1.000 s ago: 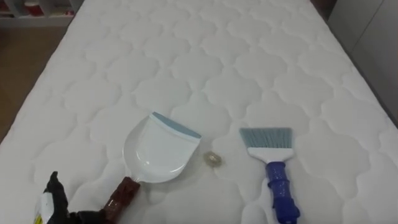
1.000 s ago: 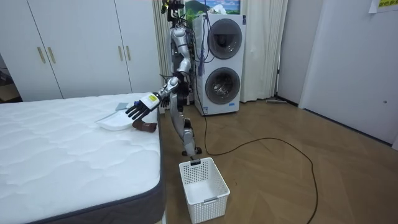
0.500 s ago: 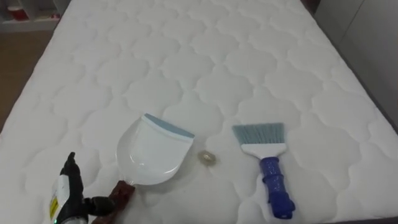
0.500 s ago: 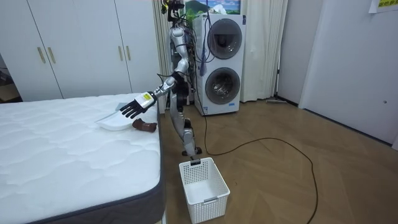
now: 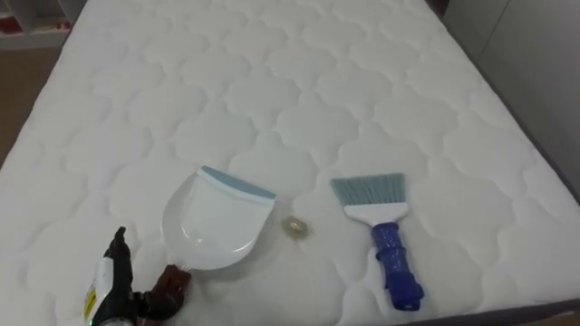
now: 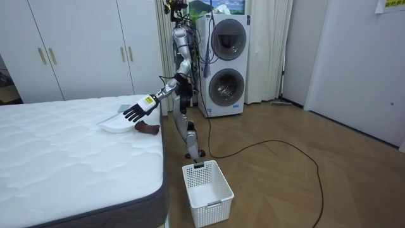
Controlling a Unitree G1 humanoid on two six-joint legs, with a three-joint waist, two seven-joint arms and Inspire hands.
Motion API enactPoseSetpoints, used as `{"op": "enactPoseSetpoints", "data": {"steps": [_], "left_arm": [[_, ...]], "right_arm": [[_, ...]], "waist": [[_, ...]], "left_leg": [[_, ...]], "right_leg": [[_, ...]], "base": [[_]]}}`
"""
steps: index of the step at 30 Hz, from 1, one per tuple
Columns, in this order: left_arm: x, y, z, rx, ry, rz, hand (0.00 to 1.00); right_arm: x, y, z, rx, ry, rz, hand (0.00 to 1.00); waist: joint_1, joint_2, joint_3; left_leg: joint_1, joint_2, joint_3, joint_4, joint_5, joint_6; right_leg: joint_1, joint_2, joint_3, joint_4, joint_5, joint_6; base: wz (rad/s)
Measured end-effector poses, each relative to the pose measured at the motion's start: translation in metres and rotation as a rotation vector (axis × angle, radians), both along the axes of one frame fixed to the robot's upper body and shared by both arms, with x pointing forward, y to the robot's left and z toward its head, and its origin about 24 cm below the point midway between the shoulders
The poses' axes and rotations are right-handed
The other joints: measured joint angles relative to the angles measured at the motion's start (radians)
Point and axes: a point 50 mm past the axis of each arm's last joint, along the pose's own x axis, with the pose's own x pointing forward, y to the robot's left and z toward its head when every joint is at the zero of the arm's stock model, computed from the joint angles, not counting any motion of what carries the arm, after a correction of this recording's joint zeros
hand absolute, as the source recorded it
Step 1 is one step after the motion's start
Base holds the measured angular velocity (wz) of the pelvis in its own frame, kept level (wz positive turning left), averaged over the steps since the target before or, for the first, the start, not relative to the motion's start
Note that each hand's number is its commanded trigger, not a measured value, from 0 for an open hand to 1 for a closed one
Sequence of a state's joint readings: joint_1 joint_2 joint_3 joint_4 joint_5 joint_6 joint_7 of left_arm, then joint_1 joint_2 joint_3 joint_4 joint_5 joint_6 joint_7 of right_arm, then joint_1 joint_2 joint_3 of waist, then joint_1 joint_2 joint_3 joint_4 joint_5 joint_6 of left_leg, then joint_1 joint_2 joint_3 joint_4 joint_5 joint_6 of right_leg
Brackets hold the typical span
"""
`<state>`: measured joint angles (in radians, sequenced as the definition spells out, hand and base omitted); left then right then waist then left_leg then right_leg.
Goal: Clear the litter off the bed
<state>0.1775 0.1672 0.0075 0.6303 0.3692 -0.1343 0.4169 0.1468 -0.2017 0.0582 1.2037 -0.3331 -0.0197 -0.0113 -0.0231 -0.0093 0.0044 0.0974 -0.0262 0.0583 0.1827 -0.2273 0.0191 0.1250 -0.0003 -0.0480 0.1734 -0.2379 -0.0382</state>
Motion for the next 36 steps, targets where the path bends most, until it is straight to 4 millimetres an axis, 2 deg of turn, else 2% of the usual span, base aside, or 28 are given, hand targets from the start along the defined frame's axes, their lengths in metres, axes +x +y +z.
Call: {"op": "enactPoseSetpoints", "data": {"steps": [7, 16, 22, 25, 36], "left_arm": [[-0.005, -0.002, -0.008, -0.009, 0.066, -0.034, 0.00], [-0.003, -0.011, -0.012, -0.017, 0.113, -0.071, 0.00], [0.004, -0.013, -0.018, -0.035, 0.154, -0.092, 0.00], [0.005, -0.012, -0.022, -0.039, 0.186, -0.096, 0.00], [0.009, -0.011, -0.024, -0.042, 0.211, -0.104, 0.00]], "right_arm": [[-0.002, -0.001, 0.000, -0.007, 0.030, 0.017, 0.00], [0.010, -0.001, 0.000, 0.004, -0.004, -0.042, 0.00], [0.020, 0.000, 0.001, 0.027, -0.045, -0.111, 0.00], [0.021, 0.000, 0.001, 0.038, -0.064, -0.160, 0.00], [0.030, 0.000, 0.003, 0.055, -0.122, -0.216, 0.00]], "waist": [[-0.003, 0.010, -0.0030], [-0.012, 0.016, -0.0046], [-0.024, 0.006, -0.0029], [-0.028, -0.002, 0.0011], [-0.029, -0.002, 0.0003]], "left_leg": [[-0.002, 0.001, 0.001, 0.001, 0.000, 0.000], [-0.033, 0.004, -0.006, 0.006, 0.001, 0.001], [-0.066, 0.009, -0.006, 0.007, 0.003, 0.000], [-0.075, 0.010, -0.007, 0.007, 0.003, 0.000], [-0.111, 0.013, -0.007, 0.006, 0.003, 0.000]], "right_leg": [[-0.002, 0.000, -0.001, 0.000, 0.000, 0.000], [-0.030, -0.001, -0.008, 0.003, 0.001, -0.002], [-0.068, 0.000, -0.013, 0.015, 0.003, -0.005], [-0.074, 0.000, -0.031, 0.014, 0.003, -0.005], [-0.107, 0.000, -0.039, 0.013, 0.003, -0.005]], "base": [[0.00], [0.01], [0.00], [0.03], [0.00]]}}
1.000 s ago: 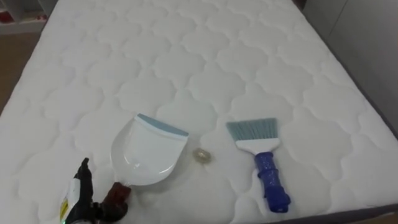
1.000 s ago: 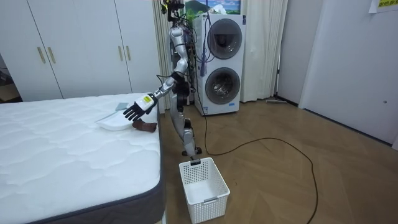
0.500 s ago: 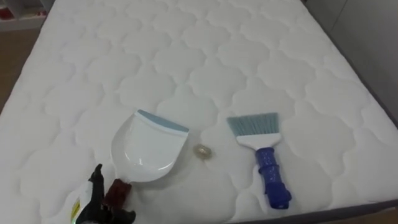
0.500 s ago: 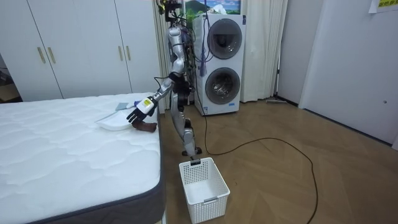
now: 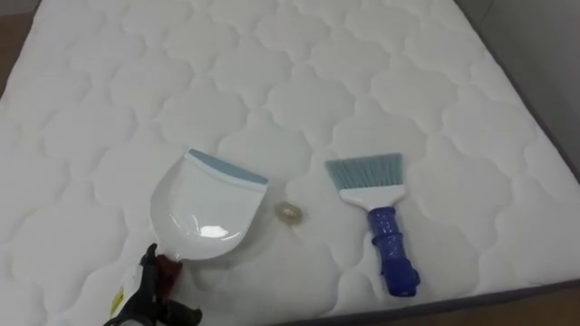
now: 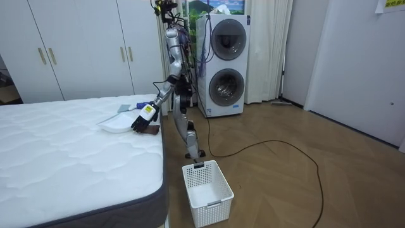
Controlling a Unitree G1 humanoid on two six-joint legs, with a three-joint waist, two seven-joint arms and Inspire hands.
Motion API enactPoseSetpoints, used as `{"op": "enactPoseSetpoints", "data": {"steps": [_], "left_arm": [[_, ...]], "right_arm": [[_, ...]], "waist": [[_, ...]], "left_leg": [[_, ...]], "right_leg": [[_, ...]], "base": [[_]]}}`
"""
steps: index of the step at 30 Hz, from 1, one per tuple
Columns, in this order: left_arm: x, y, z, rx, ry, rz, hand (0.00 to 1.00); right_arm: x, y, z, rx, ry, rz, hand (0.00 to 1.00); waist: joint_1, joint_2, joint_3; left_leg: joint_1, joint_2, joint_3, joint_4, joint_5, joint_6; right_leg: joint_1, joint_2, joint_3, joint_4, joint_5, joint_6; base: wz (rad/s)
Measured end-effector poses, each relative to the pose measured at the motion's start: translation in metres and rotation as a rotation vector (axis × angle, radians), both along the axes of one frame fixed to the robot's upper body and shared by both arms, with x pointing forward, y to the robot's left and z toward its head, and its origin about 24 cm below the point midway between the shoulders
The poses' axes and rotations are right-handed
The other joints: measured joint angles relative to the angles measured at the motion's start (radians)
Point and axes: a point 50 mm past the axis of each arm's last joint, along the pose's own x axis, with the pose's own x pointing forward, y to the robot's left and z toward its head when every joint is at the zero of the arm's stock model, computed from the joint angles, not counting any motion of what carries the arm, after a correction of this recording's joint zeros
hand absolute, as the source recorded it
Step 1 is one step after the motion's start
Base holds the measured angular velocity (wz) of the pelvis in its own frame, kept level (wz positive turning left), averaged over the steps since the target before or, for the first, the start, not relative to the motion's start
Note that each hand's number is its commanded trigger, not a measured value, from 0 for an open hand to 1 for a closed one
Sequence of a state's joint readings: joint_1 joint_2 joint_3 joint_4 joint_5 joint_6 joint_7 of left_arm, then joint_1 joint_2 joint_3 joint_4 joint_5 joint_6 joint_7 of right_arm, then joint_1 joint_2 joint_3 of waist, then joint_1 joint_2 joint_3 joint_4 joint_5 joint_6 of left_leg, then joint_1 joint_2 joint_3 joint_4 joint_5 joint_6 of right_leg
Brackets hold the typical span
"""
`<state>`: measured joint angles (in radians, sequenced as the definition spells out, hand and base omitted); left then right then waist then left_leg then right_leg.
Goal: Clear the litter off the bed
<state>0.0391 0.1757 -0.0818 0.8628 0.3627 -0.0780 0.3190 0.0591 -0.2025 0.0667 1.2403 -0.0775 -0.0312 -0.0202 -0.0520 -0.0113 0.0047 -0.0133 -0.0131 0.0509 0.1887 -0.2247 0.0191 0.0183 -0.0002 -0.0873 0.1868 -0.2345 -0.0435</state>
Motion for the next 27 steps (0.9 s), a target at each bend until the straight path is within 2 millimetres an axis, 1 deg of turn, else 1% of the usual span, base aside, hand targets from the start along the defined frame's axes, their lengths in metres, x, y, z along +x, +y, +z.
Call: {"op": "enactPoseSetpoints", "data": {"steps": [4, 6, 9, 10, 11, 12, 13, 14, 15, 16, 17, 18, 19, 20, 21, 22, 23, 25, 27], "left_arm": [[0.005, 0.000, 0.002, 0.000, -0.011, -0.004, 0.00], [0.012, -0.001, 0.003, 0.003, -0.014, -0.007, 0.00], [0.017, 0.000, 0.002, 0.007, -0.006, -0.008, 0.00], [0.018, 0.000, 0.003, 0.006, -0.007, -0.008, 0.00], [0.020, 0.000, 0.003, 0.006, -0.009, -0.010, 0.00], [0.021, 0.002, 0.004, 0.014, -0.008, -0.010, 0.00], [0.019, 0.005, 0.004, 0.024, -0.003, -0.006, 0.00], [0.014, 0.015, 0.001, 0.044, 0.023, 0.025, 0.00], [0.013, 0.020, -0.001, 0.052, 0.050, 0.042, 0.00], [0.015, 0.021, 0.000, 0.058, 0.056, 0.040, 0.00], [0.022, 0.023, 0.003, 0.070, 0.041, 0.030, 0.00], [0.027, 0.023, 0.006, 0.073, 0.028, 0.027, 0.00], [0.030, 0.022, 0.007, 0.073, 0.020, 0.025, 0.00], [0.034, 0.021, 0.009, 0.073, 0.010, 0.021, 0.00], [0.033, 0.021, 0.008, 0.072, 0.014, 0.020, 0.00], [0.031, 0.021, 0.007, 0.073, 0.023, 0.019, 0.00], [0.031, 0.020, 0.006, 0.074, 0.026, 0.016, 0.00], [0.033, 0.018, 0.007, 0.076, 0.027, 0.003, 0.00], [0.032, 0.018, 0.005, 0.079, 0.035, -0.003, 0.00]], "right_arm": [[0.003, 0.000, 0.000, 0.004, -0.018, -0.012, 0.00], [0.003, 0.000, 0.000, 0.008, -0.021, -0.019, 0.00], [0.007, 0.002, 0.000, 0.009, -0.019, 0.006, 0.00], [0.008, 0.002, 0.000, 0.009, -0.021, 0.007, 0.00], [0.009, 0.002, 0.000, 0.010, -0.024, 0.008, 0.00], [0.011, 0.004, 0.000, 0.011, -0.030, 0.010, 0.00], [0.015, 0.005, 0.001, 0.010, -0.044, 0.018, 0.00], [0.028, 0.004, 0.004, -0.008, -0.078, 0.051, 0.00], [0.024, 0.001, 0.004, -0.026, -0.071, 0.055, 0.00], [0.022, -0.001, 0.004, -0.036, -0.065, 0.051, 0.00], [0.013, -0.004, 0.002, -0.049, -0.022, 0.045, 0.00], [0.008, -0.004, 0.001, -0.052, 0.004, 0.050, 0.00], [0.007, -0.004, 0.001, -0.052, 0.011, 0.053, 0.00], [0.006, -0.004, 0.001, -0.050, 0.016, 0.059, 0.00], [0.007, -0.003, 0.001, -0.045, 0.015, 0.064, 0.00], [0.008, -0.003, 0.001, -0.046, 0.009, 0.067, 0.00], [0.009, -0.003, 0.001, -0.046, 0.006, 0.067, 0.00], [0.013, -0.002, 0.002, -0.041, -0.007, 0.072, 0.00], [0.014, -0.001, 0.002, -0.035, -0.008, 0.074, 0.00]], "waist": [[-0.001, 0.000, -0.0001], [0.000, -0.001, -0.0003], [0.002, -0.001, -0.0006], [0.003, -0.001, -0.0001], [0.010, 0.005, 0.0019], [0.030, 0.023, 0.0103], [0.037, 0.021, 0.0112], [0.033, 0.019, 0.0122], [0.003, 0.028, 0.0080], [0.003, 0.027, 0.0088], [-0.001, 0.024, 0.0105], [-0.002, 0.022, 0.0131], [-0.003, 0.021, 0.0139], [-0.003, 0.017, 0.0167], [-0.001, 0.007, 0.0187], [0.002, 0.001, 0.0186], [0.001, 0.000, 0.0182], [0.001, 0.001, 0.0177], [0.001, 0.006, 0.0144]], "left_leg": [[-0.007, 0.001, -0.009, 0.000, 0.000, 0.000], [-0.012, 0.002, -0.021, 0.000, 0.000, 0.000], [-0.027, 0.001, -0.028, 0.000, 0.000, 0.000], [-0.030, 0.004, -0.034, -0.001, 0.001, 0.000], [-0.029, 0.018, -0.075, -0.008, 0.006, 0.001], [-0.029, 0.041, -0.177, -0.011, 0.010, -0.001], [-0.036, 0.047, -0.205, -0.006, 0.009, -0.002], [-0.059, 0.051, -0.206, 0.014, -0.008, -0.026], [-0.074, 0.055, -0.177, 0.020, -0.004, -0.061], [-0.074, 0.055, -0.154, 0.014, 0.003, -0.069], [-0.074, 0.057, -0.110, 0.003, 0.013, -0.062], [-0.071, 0.059, -0.081, -0.016, 0.021, -0.052], [-0.069, 0.059, -0.075, -0.021, 0.024, -0.048], [-0.067, 0.052, -0.064, -0.027, 0.025, -0.047], [-0.067, 0.048, -0.052, -0.026, 0.025, -0.047], [-0.072, 0.043, -0.051, -0.024, 0.025, -0.046], [-0.075, 0.041, -0.050, -0.021, 0.024, -0.045], [-0.087, 0.037, -0.026, -0.018, 0.029, -0.036], [-0.091, 0.037, -0.022, -0.018, 0.032, -0.029]], "right_leg": [[-0.002, 0.000, -0.009, 0.000, 0.000, 0.000], [-0.011, 0.000, -0.023, 0.001, 0.000, 0.000], [-0.022, 0.001, -0.026, 0.006, 0.000, 0.000], [-0.035, 0.002, -0.029, 0.017, 0.000, 0.000], [-0.084, 0.007, -0.055, 0.092, -0.002, 0.002], [-0.163, 0.025, -0.075, 0.138, -0.021, 0.003], [-0.203, 0.029, -0.074, 0.096, -0.010, -0.016], [-0.274, 0.006, -0.105, 0.050, 0.138, -0.039], [-0.266, 0.001, -0.137, 0.055, 0.150, -0.029], [-0.260, -0.001, -0.141, 0.051, 0.150, -0.029], [-0.257, -0.002, -0.131, 0.050, 0.149, -0.029], [-0.259, -0.002, -0.124, 0.050, 0.149, -0.028], [-0.262, -0.001, -0.120, 0.051, 0.148, -0.026], [-0.265, -0.001, -0.116, 0.051, 0.146, -0.023], [-0.264, -0.001, -0.116, 0.051, 0.146, -0.023], [-0.264, -0.001, -0.116, 0.049, 0.146, -0.020], [-0.264, -0.002, -0.117, 0.046, 0.147, -0.018], [-0.266, -0.008, -0.115, 0.034, 0.150, -0.010], [-0.269, -0.011, -0.112, 0.035, 0.153, -0.009]], "base": [[0.06], [0.11], [0.02], [-0.10], [-0.40], [-0.65], [-0.96], [-0.41], [-0.08], [0.40], [0.27], [0.27], [0.31], [0.15], [0.05], [-0.04], [0.06], [0.10], [0.06]]}}
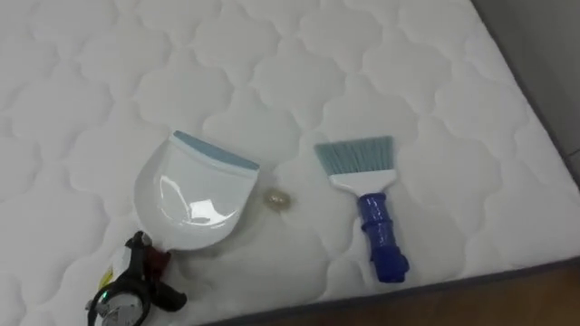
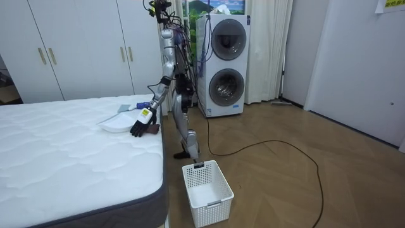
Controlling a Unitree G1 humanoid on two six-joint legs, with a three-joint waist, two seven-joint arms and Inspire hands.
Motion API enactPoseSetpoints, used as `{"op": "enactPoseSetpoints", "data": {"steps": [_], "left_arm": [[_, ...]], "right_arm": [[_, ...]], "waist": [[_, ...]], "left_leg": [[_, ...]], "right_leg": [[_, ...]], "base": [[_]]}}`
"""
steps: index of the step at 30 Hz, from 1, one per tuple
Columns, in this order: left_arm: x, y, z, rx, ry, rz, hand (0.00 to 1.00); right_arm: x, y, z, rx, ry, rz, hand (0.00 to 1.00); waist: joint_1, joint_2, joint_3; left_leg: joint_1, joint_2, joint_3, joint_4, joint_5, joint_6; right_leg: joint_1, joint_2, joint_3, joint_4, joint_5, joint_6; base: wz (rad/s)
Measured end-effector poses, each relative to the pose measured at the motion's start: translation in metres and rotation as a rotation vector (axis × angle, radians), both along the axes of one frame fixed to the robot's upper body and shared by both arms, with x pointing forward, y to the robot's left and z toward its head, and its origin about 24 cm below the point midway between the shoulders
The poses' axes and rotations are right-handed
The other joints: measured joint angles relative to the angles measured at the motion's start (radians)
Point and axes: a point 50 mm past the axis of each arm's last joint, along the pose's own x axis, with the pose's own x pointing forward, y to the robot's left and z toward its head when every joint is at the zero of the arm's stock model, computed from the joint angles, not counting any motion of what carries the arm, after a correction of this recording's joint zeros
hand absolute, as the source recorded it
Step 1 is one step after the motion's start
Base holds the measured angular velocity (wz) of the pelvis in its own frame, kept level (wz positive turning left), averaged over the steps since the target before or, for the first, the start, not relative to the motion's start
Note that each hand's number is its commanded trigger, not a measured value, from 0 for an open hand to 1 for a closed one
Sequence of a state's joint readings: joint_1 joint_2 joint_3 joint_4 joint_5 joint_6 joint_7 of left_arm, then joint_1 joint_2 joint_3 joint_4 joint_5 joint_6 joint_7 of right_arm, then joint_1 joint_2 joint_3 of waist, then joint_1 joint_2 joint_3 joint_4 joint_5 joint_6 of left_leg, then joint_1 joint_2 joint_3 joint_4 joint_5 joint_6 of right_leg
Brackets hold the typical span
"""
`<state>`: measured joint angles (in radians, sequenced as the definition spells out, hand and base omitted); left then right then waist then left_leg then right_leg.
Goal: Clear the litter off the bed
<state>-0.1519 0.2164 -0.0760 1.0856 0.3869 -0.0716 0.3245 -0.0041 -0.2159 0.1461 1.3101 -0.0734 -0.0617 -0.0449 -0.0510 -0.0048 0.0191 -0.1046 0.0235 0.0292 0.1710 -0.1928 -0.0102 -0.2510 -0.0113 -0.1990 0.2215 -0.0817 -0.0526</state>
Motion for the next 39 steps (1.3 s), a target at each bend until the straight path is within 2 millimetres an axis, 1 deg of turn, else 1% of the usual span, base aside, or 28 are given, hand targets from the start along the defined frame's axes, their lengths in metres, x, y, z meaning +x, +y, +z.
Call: {"op": "enactPoseSetpoints", "data": {"steps": [3, 6, 9, 13, 16, 18, 23, 33, 34, 35, 39], "left_arm": [[-0.005, 0.000, -0.003, 0.002, 0.025, 0.001, 0.00], [-0.009, -0.001, -0.006, 0.002, 0.049, 0.009, 0.00], [-0.010, -0.003, -0.008, -0.002, 0.058, 0.012, 0.00], [-0.013, -0.004, -0.010, -0.004, 0.075, 0.012, 0.00], [-0.017, -0.004, -0.013, 0.003, 0.099, 0.004, 0.00], [-0.016, -0.003, -0.013, 0.004, 0.098, 0.005, 0.00], [-0.015, -0.003, -0.012, 0.008, 0.097, 0.008, 0.00], [-0.013, -0.003, -0.011, 0.011, 0.084, 0.026, 0.00], [-0.013, -0.003, -0.011, 0.006, 0.080, 0.035, 0.36], [-0.012, -0.003, -0.011, 0.002, 0.073, 0.051, 1.00], [-0.010, -0.005, -0.012, 0.001, 0.066, 0.075, 1.00]], "right_arm": [[0.000, 0.000, 0.000, 0.003, 0.008, -0.005, 0.00], [0.002, 0.001, 0.000, 0.004, 0.012, 0.009, 0.00], [0.004, 0.002, 0.000, 0.013, 0.003, -0.015, 0.00], [0.005, 0.003, 0.000, 0.028, -0.008, -0.052, 0.00], [0.003, 0.005, -0.001, 0.043, 0.001, -0.051, 0.00], [0.003, 0.005, -0.001, 0.048, 0.000, -0.062, 0.00], [0.002, 0.007, -0.002, 0.047, 0.010, -0.035, 0.00], [0.002, 0.007, -0.002, 0.045, 0.011, -0.027, 0.00], [0.002, 0.007, -0.002, 0.046, 0.011, -0.027, 0.00], [0.003, 0.007, -0.002, 0.046, 0.008, -0.030, 0.00], [0.002, 0.007, -0.002, 0.053, 0.004, -0.057, 0.00]], "waist": [[0.001, 0.010, -0.0059], [0.002, 0.017, -0.0059], [0.003, 0.021, -0.0058], [0.002, 0.020, -0.0056], [0.002, 0.016, -0.0048], [0.002, 0.011, -0.0037], [0.003, 0.002, -0.0042], [0.002, 0.000, -0.0041], [0.001, 0.000, -0.0041], [0.001, 0.000, -0.0041], [-0.001, 0.001, -0.0040]], "left_leg": [[-0.008, -0.001, 0.001, 0.001, 0.004, 0.007], [-0.009, 0.000, 0.001, 0.011, 0.005, 0.007], [-0.010, 0.000, 0.001, 0.015, 0.005, 0.006], [-0.010, -0.001, 0.002, 0.017, 0.005, 0.006], [-0.009, 0.000, 0.013, 0.017, 0.005, 0.006], [-0.007, 0.000, 0.024, 0.017, 0.005, 0.006], [-0.006, 0.000, 0.026, 0.017, 0.005, 0.006], [-0.031, -0.001, 0.027, 0.021, 0.006, 0.007], [-0.032, -0.001, 0.027, 0.021, 0.006, 0.007], [-0.036, -0.002, 0.027, 0.021, 0.006, 0.007], [-0.045, -0.004, 0.027, 0.027, 0.006, 0.007]], "right_leg": [[-0.008, 0.000, 0.000, 0.005, 0.002, -0.002], [-0.009, -0.003, -0.001, 0.016, 0.002, -0.005], [-0.009, -0.003, -0.001, 0.016, 0.002, -0.006], [-0.009, -0.005, -0.001, 0.018, 0.002, -0.006], [-0.009, -0.006, -0.001, 0.020, 0.002, -0.006], [-0.009, -0.007, 0.000, 0.020, 0.002, -0.006], [-0.009, -0.008, -0.001, 0.018, 0.003, -0.006], [-0.033, -0.011, -0.001, 0.025, 0.003, -0.006], [-0.034, -0.011, -0.001, 0.026, 0.003, -0.006], [-0.040, -0.012, -0.001, 0.028, 0.003, -0.006], [-0.048, -0.016, -0.001, 0.035, 0.003, -0.005]], "base": [[0.04], [0.00], [0.00], [0.00], [0.00], [0.00], [0.00], [0.00], [0.00], [0.00], [0.00]]}}
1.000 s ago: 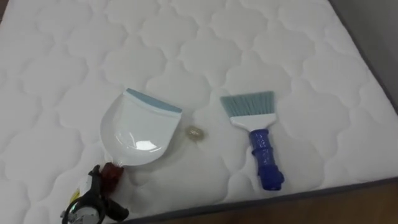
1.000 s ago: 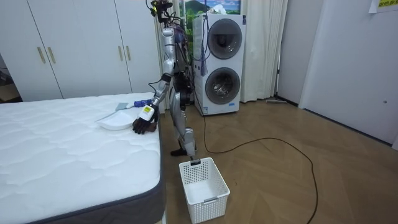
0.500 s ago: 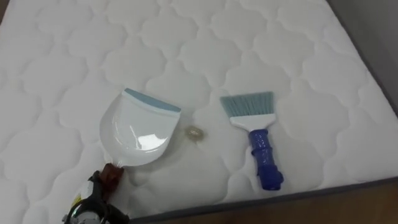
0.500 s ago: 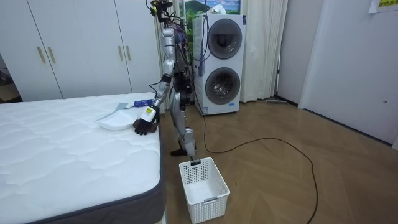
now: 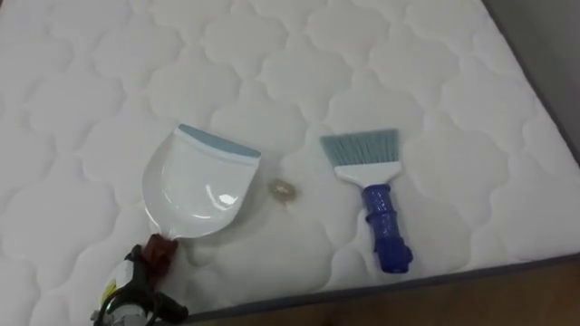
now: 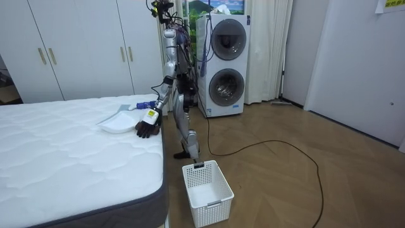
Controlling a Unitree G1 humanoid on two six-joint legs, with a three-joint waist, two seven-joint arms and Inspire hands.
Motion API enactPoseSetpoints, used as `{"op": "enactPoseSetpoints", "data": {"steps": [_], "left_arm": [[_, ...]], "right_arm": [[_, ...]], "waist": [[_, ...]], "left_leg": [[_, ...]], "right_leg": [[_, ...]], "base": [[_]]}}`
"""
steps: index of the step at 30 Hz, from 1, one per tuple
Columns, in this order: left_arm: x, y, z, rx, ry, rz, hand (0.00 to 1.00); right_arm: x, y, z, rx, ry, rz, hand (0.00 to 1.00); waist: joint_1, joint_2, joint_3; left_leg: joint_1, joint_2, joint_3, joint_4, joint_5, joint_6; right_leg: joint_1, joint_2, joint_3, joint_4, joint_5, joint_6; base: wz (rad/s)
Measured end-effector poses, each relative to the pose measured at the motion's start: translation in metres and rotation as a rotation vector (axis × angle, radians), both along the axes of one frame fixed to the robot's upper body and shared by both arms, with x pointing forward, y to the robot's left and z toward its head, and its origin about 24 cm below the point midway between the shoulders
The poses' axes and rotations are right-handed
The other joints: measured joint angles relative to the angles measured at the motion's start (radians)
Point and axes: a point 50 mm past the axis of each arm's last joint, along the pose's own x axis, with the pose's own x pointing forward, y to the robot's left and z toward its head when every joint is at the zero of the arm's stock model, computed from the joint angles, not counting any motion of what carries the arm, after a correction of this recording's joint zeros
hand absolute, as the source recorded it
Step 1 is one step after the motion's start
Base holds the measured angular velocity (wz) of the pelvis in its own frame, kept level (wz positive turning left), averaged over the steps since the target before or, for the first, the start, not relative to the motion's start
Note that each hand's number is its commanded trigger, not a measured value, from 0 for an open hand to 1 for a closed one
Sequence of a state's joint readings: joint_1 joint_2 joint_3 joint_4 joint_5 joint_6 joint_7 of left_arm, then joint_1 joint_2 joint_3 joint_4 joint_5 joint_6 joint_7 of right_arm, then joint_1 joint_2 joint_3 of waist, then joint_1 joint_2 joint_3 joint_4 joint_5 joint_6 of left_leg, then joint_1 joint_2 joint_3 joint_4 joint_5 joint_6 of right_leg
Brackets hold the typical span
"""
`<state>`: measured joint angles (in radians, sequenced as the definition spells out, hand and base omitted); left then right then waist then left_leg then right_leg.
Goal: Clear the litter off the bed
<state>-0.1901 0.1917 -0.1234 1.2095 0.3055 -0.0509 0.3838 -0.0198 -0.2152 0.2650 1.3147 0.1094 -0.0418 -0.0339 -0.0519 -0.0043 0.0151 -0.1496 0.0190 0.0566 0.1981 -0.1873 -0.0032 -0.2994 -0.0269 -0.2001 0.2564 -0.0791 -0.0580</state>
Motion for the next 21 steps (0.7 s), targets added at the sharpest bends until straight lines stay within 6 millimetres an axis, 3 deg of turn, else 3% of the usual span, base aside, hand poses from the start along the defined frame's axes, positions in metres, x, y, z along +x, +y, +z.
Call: {"op": "enactPoseSetpoints", "data": {"steps": [12, 16, 17, 21], "left_arm": [[0.024, 0.013, 0.017, 0.075, -0.090, 0.071, 1.00], [0.028, 0.015, 0.019, 0.085, -0.080, 0.073, 1.00], [0.028, 0.013, 0.019, 0.072, -0.076, 0.076, 1.00], [0.028, 0.002, 0.015, 0.041, -0.065, 0.055, 1.00]], "right_arm": [[0.003, 0.002, 0.000, -0.016, 0.003, 0.026, 0.00], [0.005, 0.003, 0.000, -0.029, -0.005, 0.028, 0.00], [0.005, 0.003, 0.001, -0.036, -0.006, 0.029, 0.00], [0.008, 0.005, 0.001, -0.047, -0.007, 0.039, 0.00]], "waist": [[0.000, 0.002, 0.0031], [-0.005, 0.000, 0.0082], [-0.008, -0.001, 0.0131], [-0.011, -0.007, 0.0172]], "left_leg": [[-0.051, -0.018, 0.017, 0.010, 0.008, 0.013], [-0.073, -0.025, 0.023, 0.017, 0.009, 0.015], [-0.081, -0.026, 0.023, 0.021, 0.009, 0.016], [-0.118, -0.033, 0.024, 0.037, 0.010, 0.017]], "right_leg": [[-0.072, -0.023, 0.009, 0.039, -0.001, 0.005], [-0.101, -0.032, 0.012, 0.055, -0.001, 0.007], [-0.106, -0.034, 0.011, 0.057, -0.002, 0.008], [-0.142, -0.044, 0.011, 0.072, -0.004, 0.011]], "base": [[-0.02], [-0.02], [0.00], [0.06]]}}
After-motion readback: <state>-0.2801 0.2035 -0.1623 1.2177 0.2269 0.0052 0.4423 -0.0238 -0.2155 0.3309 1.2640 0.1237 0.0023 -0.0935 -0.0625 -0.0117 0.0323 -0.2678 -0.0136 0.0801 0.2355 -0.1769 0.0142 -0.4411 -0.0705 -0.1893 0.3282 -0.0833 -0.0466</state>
